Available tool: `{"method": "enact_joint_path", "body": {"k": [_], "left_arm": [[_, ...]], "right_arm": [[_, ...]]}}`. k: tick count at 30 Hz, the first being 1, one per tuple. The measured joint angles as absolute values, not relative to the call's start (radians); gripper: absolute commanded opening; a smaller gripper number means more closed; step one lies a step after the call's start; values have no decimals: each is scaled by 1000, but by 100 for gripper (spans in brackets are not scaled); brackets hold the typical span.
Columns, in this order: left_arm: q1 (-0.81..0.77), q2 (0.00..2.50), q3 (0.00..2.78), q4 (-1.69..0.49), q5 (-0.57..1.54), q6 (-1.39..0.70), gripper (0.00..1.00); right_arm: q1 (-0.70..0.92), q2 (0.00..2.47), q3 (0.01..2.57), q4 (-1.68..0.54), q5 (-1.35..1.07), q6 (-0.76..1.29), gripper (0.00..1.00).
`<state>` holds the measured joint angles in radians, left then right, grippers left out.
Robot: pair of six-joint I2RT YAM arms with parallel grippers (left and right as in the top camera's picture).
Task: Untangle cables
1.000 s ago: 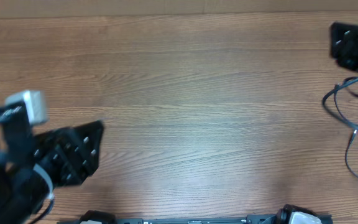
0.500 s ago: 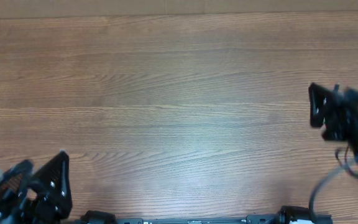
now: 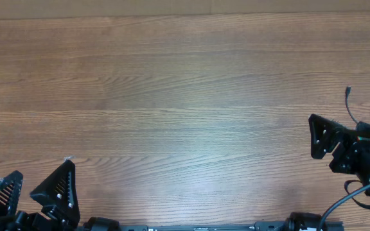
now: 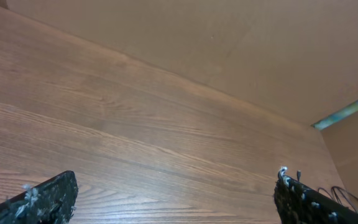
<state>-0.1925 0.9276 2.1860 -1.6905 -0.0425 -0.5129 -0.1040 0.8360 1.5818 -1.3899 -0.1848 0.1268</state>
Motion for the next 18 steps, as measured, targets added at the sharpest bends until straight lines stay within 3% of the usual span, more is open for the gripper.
{"method": "enact_joint_path", "body": {"k": [18], "left_arm": [[-192, 928, 2186, -1691, -42, -513, 100]], "right_arm": [[-104, 836, 1582, -1413, -183, 126, 100]]}}
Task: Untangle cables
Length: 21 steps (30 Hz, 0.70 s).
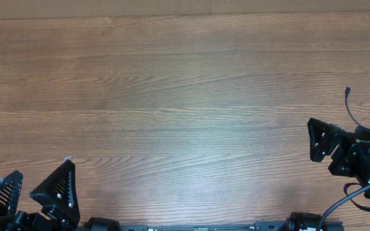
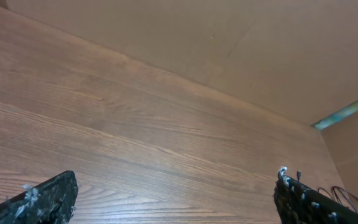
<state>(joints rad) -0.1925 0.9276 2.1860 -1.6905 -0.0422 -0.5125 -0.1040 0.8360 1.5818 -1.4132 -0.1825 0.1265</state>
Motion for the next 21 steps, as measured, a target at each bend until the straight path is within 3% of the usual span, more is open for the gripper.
{"method": "enact_joint_path", "body": {"k": [13, 21], "left_arm": [[-178, 926, 2103, -1621, -230, -493, 100], [-65, 806, 1792, -1023, -224, -490, 100]], "right_arm": [[-104, 836, 1582, -1414, -183, 126, 100], [-104, 836, 1582, -1414, -183, 127, 100]]}}
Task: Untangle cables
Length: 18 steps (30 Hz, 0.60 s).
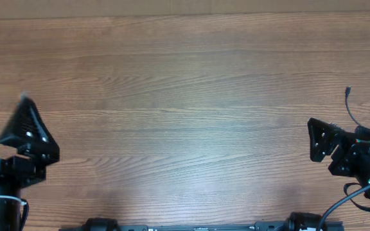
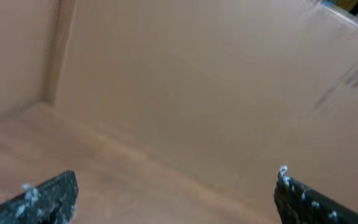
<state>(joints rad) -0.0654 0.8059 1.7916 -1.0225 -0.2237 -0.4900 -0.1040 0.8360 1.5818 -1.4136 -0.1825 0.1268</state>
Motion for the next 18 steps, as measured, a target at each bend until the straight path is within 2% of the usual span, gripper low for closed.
{"method": "enact_joint_path", "body": {"k": [11, 18], "left_arm": [[-45, 519, 1241, -339, -199, -490, 100], [-45, 369, 919, -66, -207, -490, 100]], "right_arm": [[-104, 836, 1582, -1414, -182, 126, 100], [-104, 836, 1582, -1414, -179, 126, 100]]}}
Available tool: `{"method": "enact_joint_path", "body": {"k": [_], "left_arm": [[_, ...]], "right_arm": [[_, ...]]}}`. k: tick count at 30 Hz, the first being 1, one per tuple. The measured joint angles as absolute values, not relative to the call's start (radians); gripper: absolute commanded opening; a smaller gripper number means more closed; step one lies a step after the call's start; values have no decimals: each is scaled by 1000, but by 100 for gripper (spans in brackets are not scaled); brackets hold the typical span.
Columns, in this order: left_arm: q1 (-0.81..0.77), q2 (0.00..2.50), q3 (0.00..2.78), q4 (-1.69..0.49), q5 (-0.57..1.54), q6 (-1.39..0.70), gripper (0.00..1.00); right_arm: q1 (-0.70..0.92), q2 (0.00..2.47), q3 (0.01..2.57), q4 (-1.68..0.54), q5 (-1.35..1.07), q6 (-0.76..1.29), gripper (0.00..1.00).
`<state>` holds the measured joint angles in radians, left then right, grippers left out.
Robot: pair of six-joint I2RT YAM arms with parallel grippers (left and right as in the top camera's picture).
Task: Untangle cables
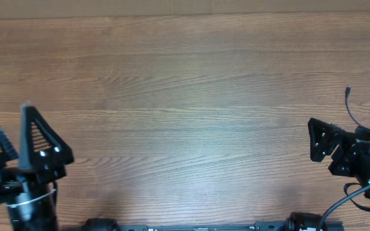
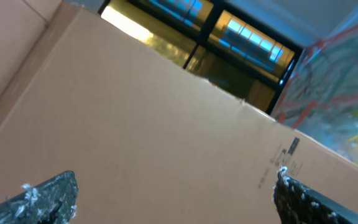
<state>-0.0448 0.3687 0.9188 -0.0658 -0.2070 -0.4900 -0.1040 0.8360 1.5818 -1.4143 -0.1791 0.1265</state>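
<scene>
A thin black cable (image 1: 350, 106) lies at the table's far right edge, its plug end pointing to the back. Only this short stretch shows, and the rest runs out of view. My right gripper (image 1: 321, 138) sits just left of that cable, turned on its side, so its jaws cannot be read. My left gripper (image 1: 13, 136) is at the left edge, open with nothing between its fingers. In the left wrist view the left gripper (image 2: 176, 199) points upward at a cardboard wall. No cable shows there.
The wooden table (image 1: 185, 96) fills the overhead view. A cardboard wall (image 2: 166, 124) stands beyond the table, with windows (image 2: 241, 34) above it. A thick black lead (image 1: 339, 204) loops by the right arm's base.
My left gripper has turned so that both open fingers show in the overhead view. Its camera has tilted higher, from the wall's foot to the wall's top and the windows. The right arm has not moved.
My left gripper rested open at the front-left corner, looking across the bare table, and stayed there at the following moment. Then it stood further back along the left edge, facing the cardboard wall. Now it points higher still. The right gripper stayed by the cable throughout.
</scene>
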Motion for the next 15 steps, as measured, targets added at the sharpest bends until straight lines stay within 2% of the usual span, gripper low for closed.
{"method": "enact_joint_path", "body": {"k": [8, 15], "left_arm": [[-45, 205, 632, 141, -233, -490, 100], [-45, 91, 449, 214, -258, -490, 100]], "right_arm": [[-104, 836, 1582, -1415, -179, 127, 100], [-104, 836, 1582, -1414, -179, 126, 100]]}}
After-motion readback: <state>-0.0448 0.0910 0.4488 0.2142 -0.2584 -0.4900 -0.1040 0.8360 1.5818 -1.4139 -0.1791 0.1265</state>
